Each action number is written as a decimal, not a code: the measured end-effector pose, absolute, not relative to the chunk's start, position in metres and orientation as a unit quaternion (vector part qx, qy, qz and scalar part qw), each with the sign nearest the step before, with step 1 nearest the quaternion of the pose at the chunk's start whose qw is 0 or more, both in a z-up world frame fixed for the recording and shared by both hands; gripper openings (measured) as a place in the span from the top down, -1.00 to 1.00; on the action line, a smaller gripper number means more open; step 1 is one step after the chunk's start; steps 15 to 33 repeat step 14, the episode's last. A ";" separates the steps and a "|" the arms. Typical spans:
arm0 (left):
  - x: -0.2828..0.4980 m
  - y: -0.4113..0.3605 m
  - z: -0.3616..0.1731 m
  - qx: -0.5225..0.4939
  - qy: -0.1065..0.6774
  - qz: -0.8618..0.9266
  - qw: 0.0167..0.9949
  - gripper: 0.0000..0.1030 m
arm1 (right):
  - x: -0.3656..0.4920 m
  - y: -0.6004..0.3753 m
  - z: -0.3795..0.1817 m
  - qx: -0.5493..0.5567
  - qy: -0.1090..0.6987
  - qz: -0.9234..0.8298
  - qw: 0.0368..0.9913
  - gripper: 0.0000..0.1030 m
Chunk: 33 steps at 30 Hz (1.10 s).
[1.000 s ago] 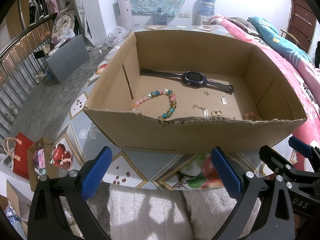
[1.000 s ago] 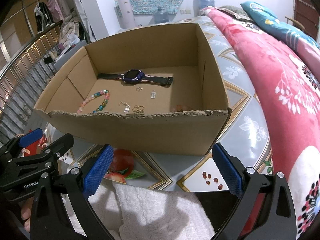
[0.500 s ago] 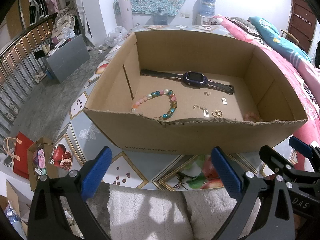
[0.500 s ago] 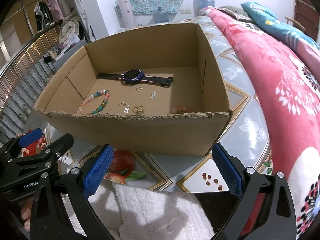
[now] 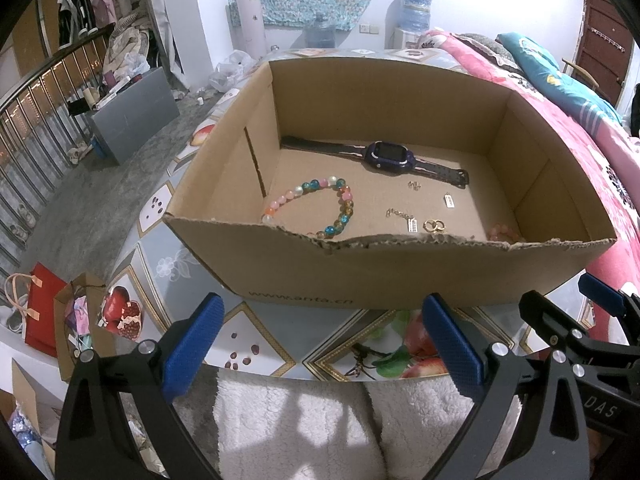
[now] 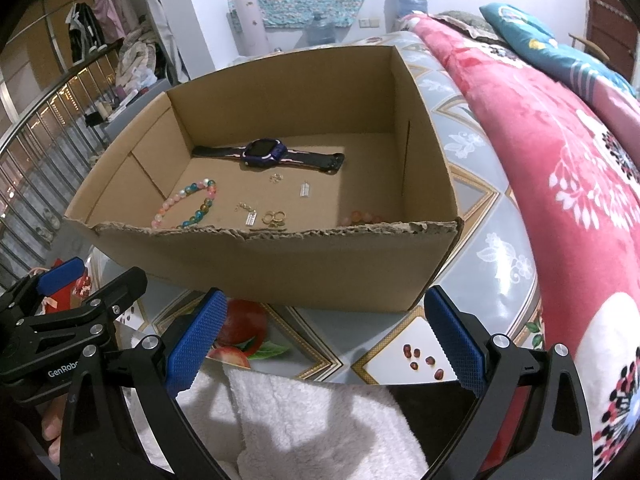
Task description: Organize jewelry
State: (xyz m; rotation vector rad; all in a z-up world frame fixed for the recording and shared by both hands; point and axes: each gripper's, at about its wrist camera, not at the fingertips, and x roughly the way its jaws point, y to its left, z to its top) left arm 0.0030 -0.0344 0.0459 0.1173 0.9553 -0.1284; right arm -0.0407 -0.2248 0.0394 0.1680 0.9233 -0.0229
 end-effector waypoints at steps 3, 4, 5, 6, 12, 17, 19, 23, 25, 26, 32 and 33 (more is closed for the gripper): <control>0.003 -0.035 0.045 0.055 0.460 -0.062 0.884 -0.89 | -0.041 -0.224 0.039 0.081 0.445 -0.012 0.892 -0.84; 0.003 -0.035 0.045 0.056 0.459 -0.062 0.884 -0.89 | -0.040 -0.224 0.039 0.081 0.445 -0.012 0.892 -0.84; 0.004 -0.035 0.045 0.056 0.460 -0.062 0.884 -0.89 | -0.041 -0.225 0.039 0.081 0.445 -0.012 0.892 -0.84; 0.004 -0.035 0.045 0.056 0.460 -0.062 0.884 -0.89 | -0.041 -0.225 0.039 0.081 0.445 -0.012 0.892 -0.84; 0.004 -0.035 0.044 0.054 0.461 -0.062 0.884 -0.89 | -0.041 -0.226 0.039 0.082 0.445 -0.012 0.892 -0.84; 0.004 -0.035 0.043 0.053 0.462 -0.062 0.883 -0.89 | -0.041 -0.226 0.039 0.082 0.446 -0.012 0.891 -0.84; 0.004 -0.035 0.043 0.053 0.462 -0.062 0.883 -0.89 | -0.041 -0.226 0.039 0.082 0.446 -0.012 0.891 -0.84; 0.004 -0.035 0.043 0.053 0.462 -0.062 0.883 -0.89 | -0.041 -0.226 0.039 0.082 0.446 -0.012 0.891 -0.84; 0.004 -0.035 0.043 0.053 0.462 -0.062 0.883 -0.89 | -0.041 -0.226 0.039 0.082 0.446 -0.012 0.891 -0.84; 0.004 -0.035 0.043 0.053 0.462 -0.062 0.883 -0.89 | -0.041 -0.226 0.039 0.082 0.446 -0.012 0.891 -0.84; 0.004 -0.035 0.043 0.053 0.462 -0.062 0.883 -0.89 | -0.041 -0.226 0.039 0.082 0.446 -0.012 0.891 -0.84; 0.004 -0.035 0.043 0.053 0.462 -0.062 0.883 -0.89 | -0.041 -0.226 0.039 0.082 0.446 -0.012 0.891 -0.84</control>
